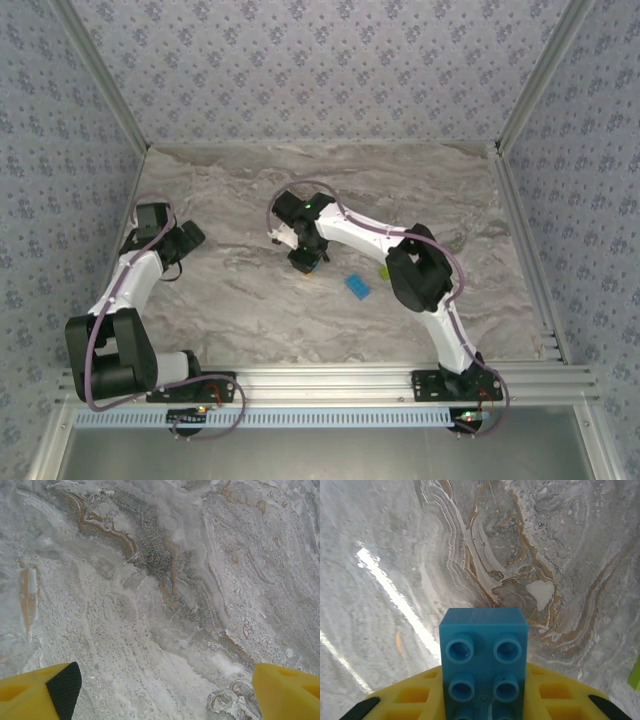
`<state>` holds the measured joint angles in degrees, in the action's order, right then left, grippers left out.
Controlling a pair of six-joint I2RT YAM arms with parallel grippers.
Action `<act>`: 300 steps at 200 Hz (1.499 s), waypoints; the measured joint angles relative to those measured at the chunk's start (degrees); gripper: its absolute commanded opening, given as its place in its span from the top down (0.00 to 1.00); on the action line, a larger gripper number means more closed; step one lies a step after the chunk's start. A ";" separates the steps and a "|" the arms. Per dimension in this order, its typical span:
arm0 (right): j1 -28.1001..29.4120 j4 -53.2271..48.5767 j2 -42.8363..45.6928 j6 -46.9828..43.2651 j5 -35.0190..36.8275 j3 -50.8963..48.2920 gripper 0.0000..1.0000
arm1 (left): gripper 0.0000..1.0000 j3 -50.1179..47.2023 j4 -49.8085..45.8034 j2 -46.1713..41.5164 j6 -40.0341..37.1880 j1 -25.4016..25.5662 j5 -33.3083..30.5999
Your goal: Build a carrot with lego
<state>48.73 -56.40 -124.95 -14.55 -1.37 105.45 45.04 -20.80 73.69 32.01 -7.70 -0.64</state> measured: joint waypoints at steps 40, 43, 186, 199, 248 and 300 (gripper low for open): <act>-0.13 -1.22 -1.09 -5.11 -0.63 2.78 0.72 | 0.10 0.00 0.00 0.00 0.00 0.00 0.00; -0.15 -1.27 -1.14 -5.40 -0.70 2.82 0.72 | 0.10 0.00 0.00 0.02 0.00 0.00 0.00; -0.98 -1.79 -1.07 -8.28 -4.50 2.84 0.31 | 0.10 0.02 0.00 0.74 0.00 0.00 0.00; -1.16 -0.79 0.83 -7.80 -4.46 1.84 0.29 | 0.10 0.02 0.00 0.74 0.00 0.00 0.00; -3.82 6.32 20.37 -0.68 -0.90 -10.51 0.25 | 0.10 0.02 -0.02 0.68 0.00 0.00 0.00; -6.34 13.16 31.87 11.02 5.22 -32.68 0.25 | 0.10 0.02 -0.02 0.66 0.00 0.48 0.00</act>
<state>42.39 -43.24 -93.08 -3.53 3.86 72.77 45.06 -20.82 74.35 32.01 -7.22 -0.64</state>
